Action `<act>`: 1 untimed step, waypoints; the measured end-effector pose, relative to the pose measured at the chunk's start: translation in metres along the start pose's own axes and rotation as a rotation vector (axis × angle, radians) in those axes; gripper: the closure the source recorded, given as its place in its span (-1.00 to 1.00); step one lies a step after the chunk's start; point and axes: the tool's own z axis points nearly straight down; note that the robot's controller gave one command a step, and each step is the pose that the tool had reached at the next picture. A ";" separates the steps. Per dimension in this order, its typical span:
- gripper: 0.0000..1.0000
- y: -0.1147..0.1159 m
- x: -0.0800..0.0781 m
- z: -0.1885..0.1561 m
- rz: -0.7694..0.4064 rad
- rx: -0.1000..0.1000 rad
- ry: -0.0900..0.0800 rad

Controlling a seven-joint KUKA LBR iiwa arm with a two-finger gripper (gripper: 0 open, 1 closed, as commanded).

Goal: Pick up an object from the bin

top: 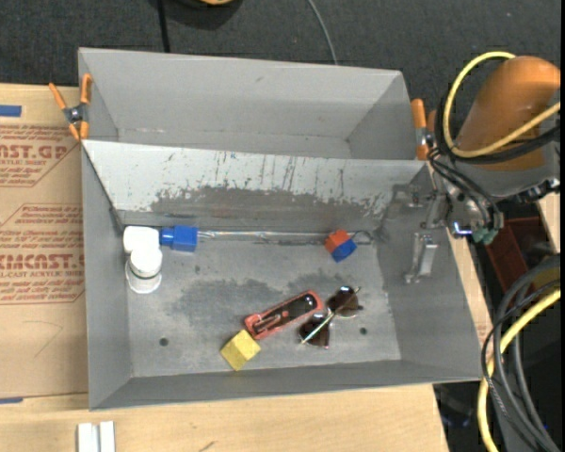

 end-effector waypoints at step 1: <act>-1.00 0.001 -0.001 -0.005 -0.002 0.001 -0.007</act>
Offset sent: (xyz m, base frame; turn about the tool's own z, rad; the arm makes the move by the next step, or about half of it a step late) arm -0.0260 0.0312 -0.0828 -0.0574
